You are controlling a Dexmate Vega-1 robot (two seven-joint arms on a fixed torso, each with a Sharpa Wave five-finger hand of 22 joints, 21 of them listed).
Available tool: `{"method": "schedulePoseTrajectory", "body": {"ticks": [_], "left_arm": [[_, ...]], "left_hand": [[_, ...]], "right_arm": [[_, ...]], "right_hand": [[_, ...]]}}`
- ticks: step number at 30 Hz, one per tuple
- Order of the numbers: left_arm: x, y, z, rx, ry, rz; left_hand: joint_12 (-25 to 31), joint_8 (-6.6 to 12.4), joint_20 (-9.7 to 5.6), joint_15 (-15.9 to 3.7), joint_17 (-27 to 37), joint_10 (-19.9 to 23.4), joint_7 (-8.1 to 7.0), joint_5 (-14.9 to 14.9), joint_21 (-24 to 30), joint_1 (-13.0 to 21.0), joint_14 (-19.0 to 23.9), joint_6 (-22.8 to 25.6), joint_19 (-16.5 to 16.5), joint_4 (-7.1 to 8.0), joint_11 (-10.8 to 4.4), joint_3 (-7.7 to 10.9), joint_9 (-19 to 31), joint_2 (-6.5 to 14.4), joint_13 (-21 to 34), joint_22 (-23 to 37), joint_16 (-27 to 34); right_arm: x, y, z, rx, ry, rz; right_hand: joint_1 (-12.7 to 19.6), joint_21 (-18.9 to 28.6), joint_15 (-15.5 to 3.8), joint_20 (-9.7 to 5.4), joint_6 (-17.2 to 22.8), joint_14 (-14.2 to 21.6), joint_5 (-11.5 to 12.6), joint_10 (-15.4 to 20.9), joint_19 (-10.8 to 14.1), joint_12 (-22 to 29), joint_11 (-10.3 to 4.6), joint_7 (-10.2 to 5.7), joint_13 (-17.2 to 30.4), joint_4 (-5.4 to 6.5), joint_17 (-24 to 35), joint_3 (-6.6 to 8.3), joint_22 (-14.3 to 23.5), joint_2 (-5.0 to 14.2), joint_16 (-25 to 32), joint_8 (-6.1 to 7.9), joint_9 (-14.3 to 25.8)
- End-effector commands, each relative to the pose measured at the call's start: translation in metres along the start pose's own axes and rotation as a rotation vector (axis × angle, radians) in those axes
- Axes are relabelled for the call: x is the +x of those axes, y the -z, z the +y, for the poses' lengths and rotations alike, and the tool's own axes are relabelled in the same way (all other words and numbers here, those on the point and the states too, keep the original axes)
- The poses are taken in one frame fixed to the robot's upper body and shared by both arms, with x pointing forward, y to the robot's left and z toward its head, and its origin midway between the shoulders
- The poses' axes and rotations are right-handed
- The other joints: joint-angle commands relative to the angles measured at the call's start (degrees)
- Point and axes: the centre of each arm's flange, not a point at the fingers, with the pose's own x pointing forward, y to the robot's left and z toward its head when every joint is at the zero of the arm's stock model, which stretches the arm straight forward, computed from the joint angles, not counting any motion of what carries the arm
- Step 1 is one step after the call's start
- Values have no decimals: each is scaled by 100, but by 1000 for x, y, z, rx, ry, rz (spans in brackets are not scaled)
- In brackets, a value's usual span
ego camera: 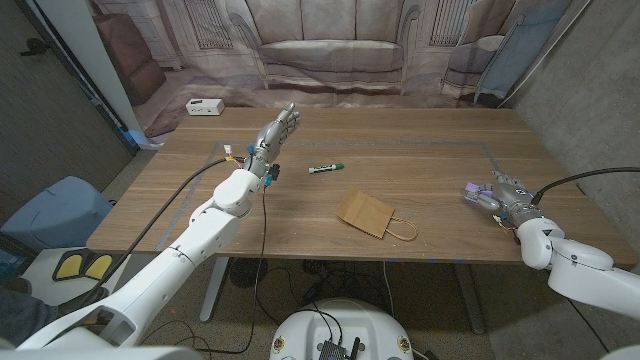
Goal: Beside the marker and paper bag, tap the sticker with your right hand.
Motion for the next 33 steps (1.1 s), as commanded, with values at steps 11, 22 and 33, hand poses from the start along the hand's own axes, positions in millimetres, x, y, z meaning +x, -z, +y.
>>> {"method": "schedulePoseTrajectory", "body": {"ticks": [11,22,33], "left_arm": [[-6,1,3,-1,-18,11],[-6,4,3,-8,-19,13],[-5,7,3,-13,-17,20]], "left_hand": [[-24,4,29,8,30,42,17,-26,-25,-13,39,71,-5,-49,-23,4,13,13,2,27,-9],[-24,0,33,5,30,50,11,-26,-25,-16,45,70,-7,-55,-24,5,13,20,2,27,-8],[-29,-1,33,3,30,46,13,-26,-25,-20,45,75,-9,-61,-8,6,14,25,2,27,-10]], "right_arm": [[7,-4,1,-34,-41,6],[5,-3,5,-49,-61,31],[5,-2,7,-96,-84,49]], "right_hand": [[84,72,56,4,99,-1401,26,-563,-1152,58,-26,-33,-6,-19,-7,89,11,46,50,24,18],[134,79,60,22,328,-1322,13,-410,-1135,101,-51,-55,-8,-52,-18,128,10,57,77,83,17],[131,82,63,17,488,-1305,1,-324,-1126,119,-62,-48,-9,-59,-20,129,11,37,83,120,15]]}}
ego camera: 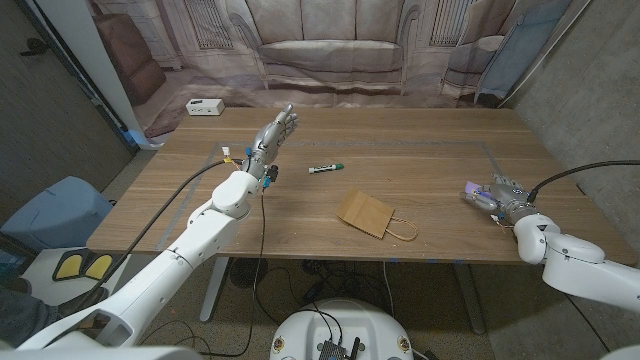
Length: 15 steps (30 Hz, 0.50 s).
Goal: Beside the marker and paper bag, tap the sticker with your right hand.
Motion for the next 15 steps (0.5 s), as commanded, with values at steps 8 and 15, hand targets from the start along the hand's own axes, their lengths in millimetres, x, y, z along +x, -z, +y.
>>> {"method": "schedulePoseTrajectory", "body": {"ticks": [8,15], "left_arm": [[0,3,0,-7,-1,6],[1,4,0,-7,1,7]], "left_hand": [[-30,-1,31,4,30,38,-7,-27,-25,-23,53,61,-11,-30,-10,3,14,29,2,28,-9],[-32,-3,32,13,30,36,-7,-27,-25,-26,51,61,-9,-33,-2,3,14,31,2,28,-11]], "right_arm": [[0,-2,9,-71,-46,26],[0,-3,14,-86,-68,35]], "right_hand": [[-8,39,36,14,110,-1321,-6,-312,-1124,47,-73,3,21,10,15,7,12,-36,34,21,18],[-40,40,34,14,133,-1316,-11,-295,-1123,48,-67,1,21,25,20,-6,13,-49,40,18,18]]}}
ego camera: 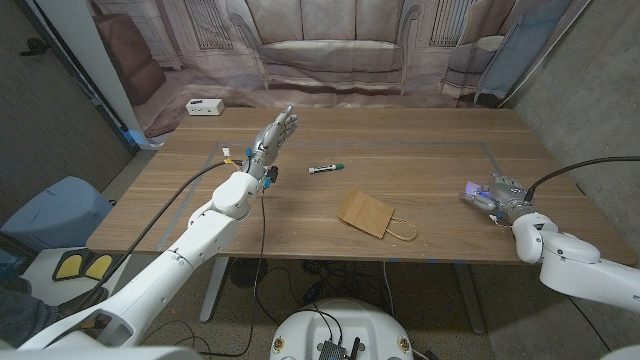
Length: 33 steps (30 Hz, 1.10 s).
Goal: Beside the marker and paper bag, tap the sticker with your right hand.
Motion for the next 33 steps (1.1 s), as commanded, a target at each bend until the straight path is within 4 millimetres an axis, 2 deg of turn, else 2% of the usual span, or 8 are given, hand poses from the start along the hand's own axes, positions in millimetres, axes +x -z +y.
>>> {"method": "schedulePoseTrajectory", "body": {"ticks": [1,4,5,6,18,33], "left_arm": [[1,2,0,-3,3,3],[1,3,-1,-4,4,6],[1,3,-1,-5,5,8],[1,3,-1,-5,4,9],[3,4,-1,-4,6,9],[8,3,0,-7,11,2]], "left_hand": [[-32,-3,33,10,30,39,-7,-8,-25,-27,48,61,-10,-19,-11,18,14,32,2,28,-12],[-35,-4,35,11,30,33,-10,-8,-25,-27,50,60,-10,-20,-19,18,14,32,2,28,-11],[-37,-3,36,10,30,28,-7,-8,-25,-29,49,63,-10,-21,21,18,14,33,2,28,-12],[-36,-4,35,12,30,32,-6,-8,-25,-30,49,64,-11,-23,-25,18,14,34,2,28,-12],[-35,-6,34,7,30,41,-4,-8,-26,-34,49,61,-14,-30,-7,18,14,37,2,28,-13],[-35,-5,35,7,30,49,-2,-8,-24,-39,55,70,-12,-38,-15,18,14,43,2,28,-12]], "right_arm": [[1,-2,7,-38,-36,15],[2,-4,9,-61,-41,21],[1,-5,10,-78,-36,24],[1,-6,11,-87,-35,24],[4,-7,11,-77,-47,28],[4,-4,1,-84,-10,34]], "right_hand": [[-45,40,31,16,67,-1319,-12,-279,-1123,52,-7,-8,20,28,20,-9,13,-50,39,19,16],[-64,41,35,15,101,-1313,-13,-238,-1121,63,-10,-11,20,36,23,-17,14,-59,43,24,16],[-68,41,33,13,111,-1315,-14,-232,-1120,64,-11,-10,20,37,23,-18,14,-61,43,26,16],[-74,41,31,12,115,-1309,-14,-228,-1120,64,-10,-8,20,40,24,-21,14,-63,46,26,16],[-132,50,38,17,231,-1273,-16,-100,-1097,94,-25,-12,19,64,29,-44,14,-91,62,40,15],[-145,69,32,23,432,-1162,-4,93,-1035,124,-22,-37,13,65,15,-35,13,-91,95,62,13]]}}
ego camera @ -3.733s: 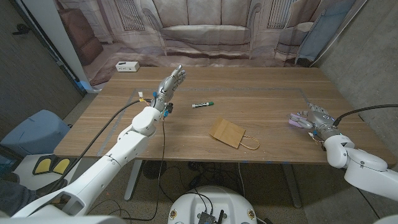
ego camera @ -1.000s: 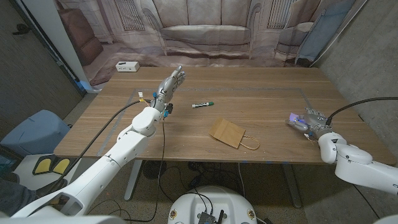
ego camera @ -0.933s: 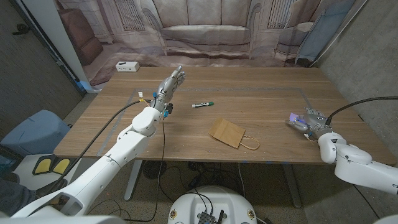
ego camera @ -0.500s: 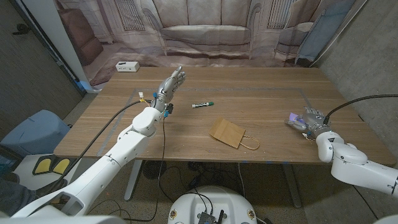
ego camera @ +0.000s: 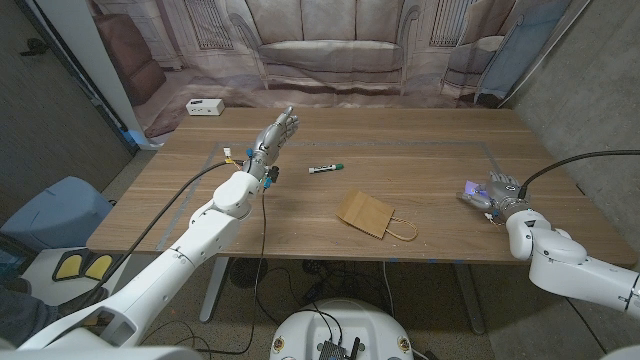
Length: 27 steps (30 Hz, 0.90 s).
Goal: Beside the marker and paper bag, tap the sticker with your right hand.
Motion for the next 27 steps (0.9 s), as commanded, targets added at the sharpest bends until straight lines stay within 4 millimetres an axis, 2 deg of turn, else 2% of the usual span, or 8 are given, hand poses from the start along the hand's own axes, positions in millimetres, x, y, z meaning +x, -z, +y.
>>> {"method": "schedulePoseTrajectory", "body": {"ticks": [1,4,27], "left_arm": [[4,0,-1,-2,7,-5],[6,0,-1,-3,9,-5],[7,3,-1,-10,7,-8]], "left_hand": [[15,-6,35,9,30,52,-1,1,-25,-8,55,69,-14,-32,-16,12,14,13,3,28,-13],[13,-7,37,10,30,49,-5,1,-24,-9,52,67,-13,-33,-16,12,14,13,3,28,-14],[8,-4,36,6,30,47,1,1,-24,-14,57,85,-14,-47,-18,13,14,21,3,28,-14]], "right_arm": [[0,2,-8,-8,38,5],[-1,3,-11,-9,58,5],[-4,6,-23,6,108,15]], "right_hand": [[-55,34,33,31,359,-1145,-4,72,-1020,45,13,-35,11,16,10,15,13,-1,40,70,16],[-51,66,33,42,435,-1026,-1,175,-920,62,-40,-86,8,11,2,23,12,0,78,74,16],[-29,74,38,72,302,-945,1,200,-852,25,0,-120,4,-8,-15,46,11,6,87,-25,19]]}}
